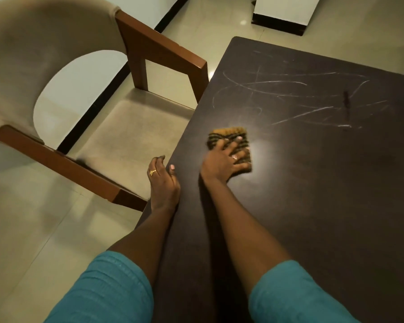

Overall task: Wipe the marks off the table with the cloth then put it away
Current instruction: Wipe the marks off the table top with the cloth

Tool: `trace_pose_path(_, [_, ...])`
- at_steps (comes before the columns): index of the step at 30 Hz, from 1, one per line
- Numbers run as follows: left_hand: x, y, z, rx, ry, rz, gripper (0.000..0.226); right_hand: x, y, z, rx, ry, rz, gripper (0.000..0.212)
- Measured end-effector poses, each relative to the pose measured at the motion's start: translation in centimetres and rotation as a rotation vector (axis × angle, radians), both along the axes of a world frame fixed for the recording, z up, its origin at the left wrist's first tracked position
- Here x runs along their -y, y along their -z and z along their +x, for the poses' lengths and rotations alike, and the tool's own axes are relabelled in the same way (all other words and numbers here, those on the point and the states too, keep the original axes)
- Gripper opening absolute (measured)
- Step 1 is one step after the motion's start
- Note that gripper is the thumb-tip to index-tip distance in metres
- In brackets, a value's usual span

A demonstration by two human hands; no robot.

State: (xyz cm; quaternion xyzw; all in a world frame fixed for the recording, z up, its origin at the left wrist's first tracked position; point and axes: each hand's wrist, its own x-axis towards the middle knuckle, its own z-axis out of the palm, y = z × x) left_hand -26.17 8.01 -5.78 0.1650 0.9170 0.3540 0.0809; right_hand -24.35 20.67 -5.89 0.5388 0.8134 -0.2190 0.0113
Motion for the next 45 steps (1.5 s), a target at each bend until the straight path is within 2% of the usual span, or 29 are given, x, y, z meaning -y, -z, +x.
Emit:
trace_pose_path(5, [0.3,0.0,-2.1,-0.009,0.004,-0.013,0.041,2.8,0.3,-2.2,-0.003,-0.607,0.061,0.041])
trace_pose_path(9, [-0.6,0.1,-1.9,0.011,0.027,-0.02,0.041,-0.3,0.2,-2.0,0.051,-0.811,0.102,0.041])
trace_pose_path(12, [-1.7,-0.1,-1.8,0.026,0.088,-0.034,0.042,-4.3,-0.4,-2.1,0.067,-0.728,0.101,0.041])
trace_pose_path(21, [-4.4,0.8,-0.8,-0.023,0.36,-0.22,0.046,-19.6,-1.2,2.8,0.166,-0.176,0.032,0.054])
trace_pose_path(24, [-5.3,1.1,-0.7,-0.053,0.366,-0.278,0.046,-21.3,-1.1,6.5,0.127,0.068,0.038,0.047])
trace_pose_path(27, [-5.9,1.1,-0.6,-0.042,0.331,-0.27,0.046,-19.8,-0.5,8.4,0.087,0.177,0.068,0.042])
trace_pose_path(31, [-5.7,1.0,-0.5,0.036,0.28,-0.179,0.048,-13.6,0.4,8.5,0.093,0.069,0.154,0.048])
trace_pose_path(38, [-5.5,0.5,-0.2,0.086,0.183,-0.027,0.055,-2.1,0.4,2.5,0.074,-0.49,0.127,0.051])
trace_pose_path(42, [-5.6,0.5,-0.3,0.111,0.154,-0.052,0.056,-3.9,0.6,-0.8,0.089,-0.663,0.144,0.048])
trace_pose_path(45, [-5.7,0.7,-0.6,0.126,0.199,-0.092,0.054,-7.4,0.3,-3.1,0.104,-0.68,0.133,0.045])
